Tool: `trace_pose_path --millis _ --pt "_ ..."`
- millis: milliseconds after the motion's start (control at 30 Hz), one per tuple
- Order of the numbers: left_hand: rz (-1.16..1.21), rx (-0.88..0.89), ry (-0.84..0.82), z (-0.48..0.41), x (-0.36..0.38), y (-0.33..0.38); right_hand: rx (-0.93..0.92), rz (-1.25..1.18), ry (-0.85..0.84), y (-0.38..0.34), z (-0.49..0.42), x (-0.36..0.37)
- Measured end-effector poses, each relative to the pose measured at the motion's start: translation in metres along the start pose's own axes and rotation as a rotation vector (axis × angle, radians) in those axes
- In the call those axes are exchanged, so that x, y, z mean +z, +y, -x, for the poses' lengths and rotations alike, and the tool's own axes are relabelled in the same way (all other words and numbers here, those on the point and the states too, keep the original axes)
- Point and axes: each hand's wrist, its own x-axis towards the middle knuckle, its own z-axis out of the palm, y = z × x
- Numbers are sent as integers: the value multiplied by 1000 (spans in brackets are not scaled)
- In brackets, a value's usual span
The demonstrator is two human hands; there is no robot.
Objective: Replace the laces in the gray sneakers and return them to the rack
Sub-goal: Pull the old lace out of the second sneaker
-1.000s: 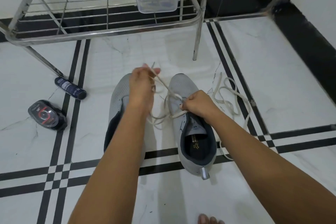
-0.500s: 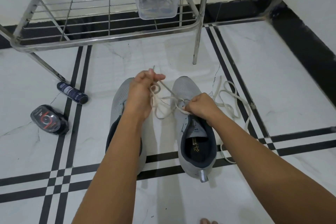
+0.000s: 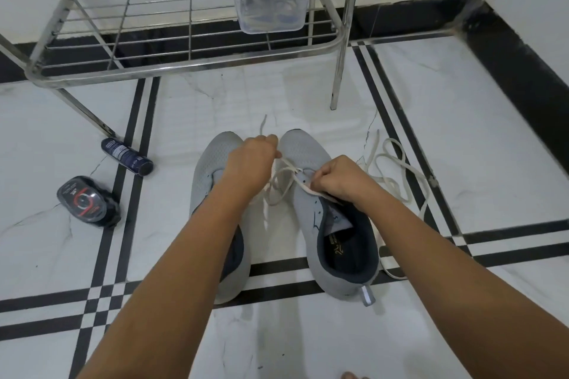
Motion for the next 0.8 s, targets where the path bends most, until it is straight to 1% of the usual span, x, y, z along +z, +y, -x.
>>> trace_pose_path --millis 67,133,200,233,333,367,400,467,567,633,667,733,800 --pt "275 -97 52 7 4 4 -1 43 -26 -3 -1 2" --pt "599 -134 -30 13 11 12 -13 84 -4 -1 -3 8" --pt "766 -112 -152 18 13 14 -55 104 58 -1 -5 15" --pt "826 -135 -185 20 13 11 -73 122 72 -2 -6 17" --pt "1019 -314 -176 18 16 0 -85 184 61 -4 -8 15" --pt "1017 -366 -182 16 18 -1 -84 188 58 -4 -8 14" --pt "966 -389 -209 16 20 -1 -83 183 59 -4 -8 14" --pt "849 -379 -262 14 23 4 -90 160 68 -2 -8 14" --pt "803 -347 -283 11 24 11 -120 149 70 0 -8 13" --pt "743 -327 -347 6 21 10 -130 130 54 2 -9 11" --pt "753 -345 -380 3 17 8 -130 124 37 3 -8 10" --pt "865 -426 -443 0 6 6 -109 126 18 5 -6 9" --pt "1098 -500 -410 -2 -6 6 -88 152 6 4 -5 10"
